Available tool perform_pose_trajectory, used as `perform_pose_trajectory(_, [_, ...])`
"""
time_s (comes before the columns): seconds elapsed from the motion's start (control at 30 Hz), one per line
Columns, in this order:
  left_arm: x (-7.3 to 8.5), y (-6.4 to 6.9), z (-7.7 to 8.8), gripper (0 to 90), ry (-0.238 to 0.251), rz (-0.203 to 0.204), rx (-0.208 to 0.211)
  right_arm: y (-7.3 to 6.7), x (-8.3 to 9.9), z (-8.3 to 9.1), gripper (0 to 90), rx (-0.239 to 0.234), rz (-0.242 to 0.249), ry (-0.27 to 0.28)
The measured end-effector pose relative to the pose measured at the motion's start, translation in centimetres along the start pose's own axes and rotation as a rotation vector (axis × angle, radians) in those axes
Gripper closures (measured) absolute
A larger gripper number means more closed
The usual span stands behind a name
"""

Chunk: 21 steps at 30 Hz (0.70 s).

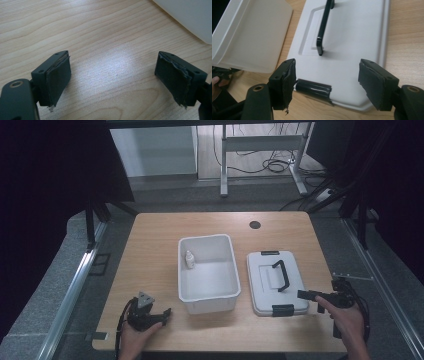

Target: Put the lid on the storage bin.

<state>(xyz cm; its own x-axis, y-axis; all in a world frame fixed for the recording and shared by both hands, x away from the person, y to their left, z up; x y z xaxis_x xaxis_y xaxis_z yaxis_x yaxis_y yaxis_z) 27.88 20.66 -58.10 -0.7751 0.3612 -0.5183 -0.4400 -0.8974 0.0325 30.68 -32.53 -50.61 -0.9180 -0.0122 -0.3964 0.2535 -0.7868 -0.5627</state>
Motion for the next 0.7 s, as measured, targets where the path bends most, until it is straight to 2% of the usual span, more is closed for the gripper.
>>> perform_pose_trajectory(0.37, [0.0, 0.0, 0.0, 13.4, 0.0, -0.001, 0.001, -0.9, -1.2, -0.2, 32.8, 0.005, -0.017, -0.04])
perform_pose_trajectory(0.57, [0.1, 0.0, 0.0, 13.5, 0.0, 0.0, 0.0, -1.8, -2.3, -0.4, 34.3, 0.023, -0.016, -0.099])
perform_pose_trajectory(0.7, [0.1, 0.0, 0.0, 13.5, 0.0, 0.001, 0.0, -2.4, -3.1, -0.5, 36.0, 0.033, -0.003, -0.118])
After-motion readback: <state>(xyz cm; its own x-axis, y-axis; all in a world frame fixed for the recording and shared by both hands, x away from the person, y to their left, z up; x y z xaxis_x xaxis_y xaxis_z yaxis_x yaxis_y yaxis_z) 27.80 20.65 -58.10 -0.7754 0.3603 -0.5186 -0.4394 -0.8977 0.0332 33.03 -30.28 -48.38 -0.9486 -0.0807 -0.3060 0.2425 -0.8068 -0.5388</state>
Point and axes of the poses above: each handheld gripper's, and its own axes: z roughly backward along the jaws, x roughly out of its underside, y roughly to its right, the point moved 5 cm from there along -z, roughly forward along the jaws, and after that the axes turned 12 degrees about -y, right-handed, at the moved point
